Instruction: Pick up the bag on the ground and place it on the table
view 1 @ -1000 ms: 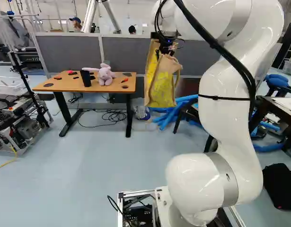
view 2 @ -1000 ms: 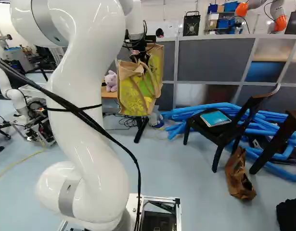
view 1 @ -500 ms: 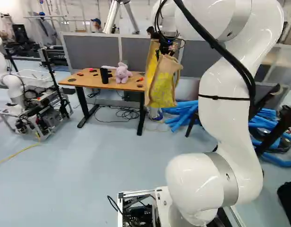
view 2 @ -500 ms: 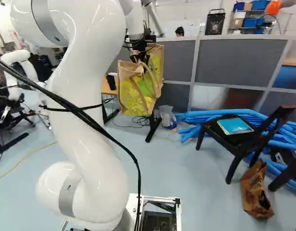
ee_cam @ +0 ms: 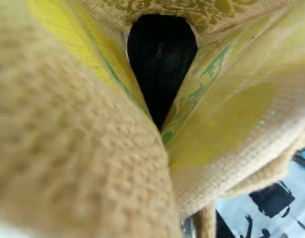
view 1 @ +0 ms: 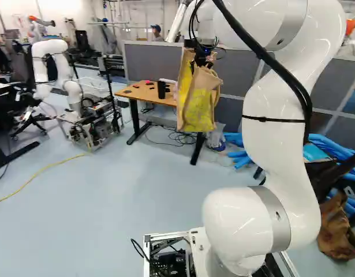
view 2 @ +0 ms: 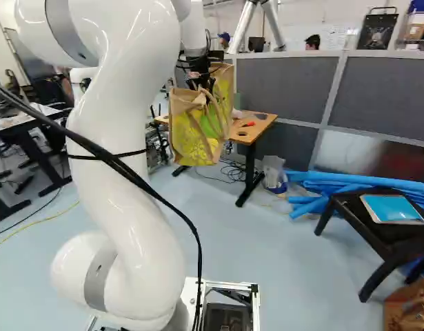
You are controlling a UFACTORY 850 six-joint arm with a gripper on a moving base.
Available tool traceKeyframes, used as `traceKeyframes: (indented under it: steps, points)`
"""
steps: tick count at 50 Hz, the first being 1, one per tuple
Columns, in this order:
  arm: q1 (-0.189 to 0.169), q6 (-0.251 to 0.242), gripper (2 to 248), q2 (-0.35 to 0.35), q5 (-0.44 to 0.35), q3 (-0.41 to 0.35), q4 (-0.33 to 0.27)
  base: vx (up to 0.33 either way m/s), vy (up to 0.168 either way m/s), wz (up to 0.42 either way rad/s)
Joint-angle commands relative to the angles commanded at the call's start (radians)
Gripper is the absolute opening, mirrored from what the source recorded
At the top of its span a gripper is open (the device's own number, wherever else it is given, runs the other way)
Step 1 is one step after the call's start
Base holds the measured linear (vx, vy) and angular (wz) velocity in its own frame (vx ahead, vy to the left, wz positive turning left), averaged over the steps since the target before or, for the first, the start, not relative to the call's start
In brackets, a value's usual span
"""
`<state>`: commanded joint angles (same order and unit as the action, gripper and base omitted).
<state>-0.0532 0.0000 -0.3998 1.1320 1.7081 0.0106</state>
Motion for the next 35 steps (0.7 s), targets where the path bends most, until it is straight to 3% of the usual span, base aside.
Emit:
traceKeyframes:
  steps: [22, 35]
  points:
    - [0.0, 0.0, 23, 0.0, 0.0, 0.0, 0.0, 0.006, 0.145, 0.485]
    - [0.0, 0.0, 23, 0.0, 0.0, 0.0, 0.0, 0.106, 0.065, 0.075]
